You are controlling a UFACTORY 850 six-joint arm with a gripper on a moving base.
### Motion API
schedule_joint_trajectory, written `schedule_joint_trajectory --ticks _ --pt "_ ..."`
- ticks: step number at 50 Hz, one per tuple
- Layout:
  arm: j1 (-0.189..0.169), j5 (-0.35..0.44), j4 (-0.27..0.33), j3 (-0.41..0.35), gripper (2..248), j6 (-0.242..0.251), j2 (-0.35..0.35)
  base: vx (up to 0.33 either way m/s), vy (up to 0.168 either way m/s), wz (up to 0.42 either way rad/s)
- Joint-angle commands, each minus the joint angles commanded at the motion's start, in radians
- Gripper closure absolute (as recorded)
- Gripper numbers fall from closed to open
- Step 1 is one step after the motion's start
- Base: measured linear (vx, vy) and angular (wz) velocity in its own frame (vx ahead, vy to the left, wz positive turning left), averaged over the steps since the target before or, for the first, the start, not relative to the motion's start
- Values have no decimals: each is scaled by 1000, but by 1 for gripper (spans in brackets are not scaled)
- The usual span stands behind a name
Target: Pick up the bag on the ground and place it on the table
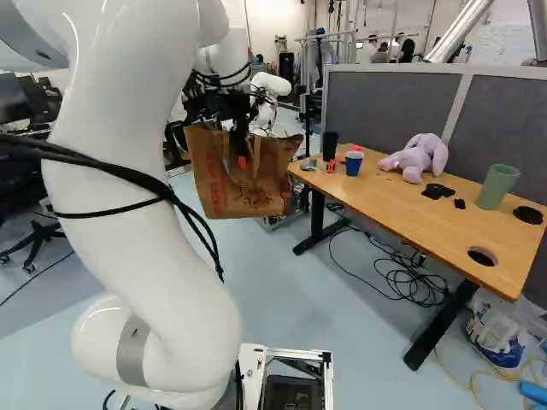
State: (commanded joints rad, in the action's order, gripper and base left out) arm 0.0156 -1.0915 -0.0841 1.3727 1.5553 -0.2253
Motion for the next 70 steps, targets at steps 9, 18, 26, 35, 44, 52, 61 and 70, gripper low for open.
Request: schedule_joint_trajectory --ticks 9,18,26,35,44,52,61,70 --pt "0 -43 0 32 232 0 -1 0 0 0" --pt "-1 -85 0 65 232 0 -3 0 0 0" --pt "-1 -109 0 95 232 0 -5 0 0 0" --pt "-1 -114 0 127 232 0 -5 0 0 0" --pt "-2 -114 0 159 232 0 -7 0 0 0" --pt "-2 -114 0 188 232 0 -9 0 0 0" --pt "-2 -114 0 216 232 0 -12 0 0 0" --pt "-2 -114 0 221 232 0 -13 0 0 0"
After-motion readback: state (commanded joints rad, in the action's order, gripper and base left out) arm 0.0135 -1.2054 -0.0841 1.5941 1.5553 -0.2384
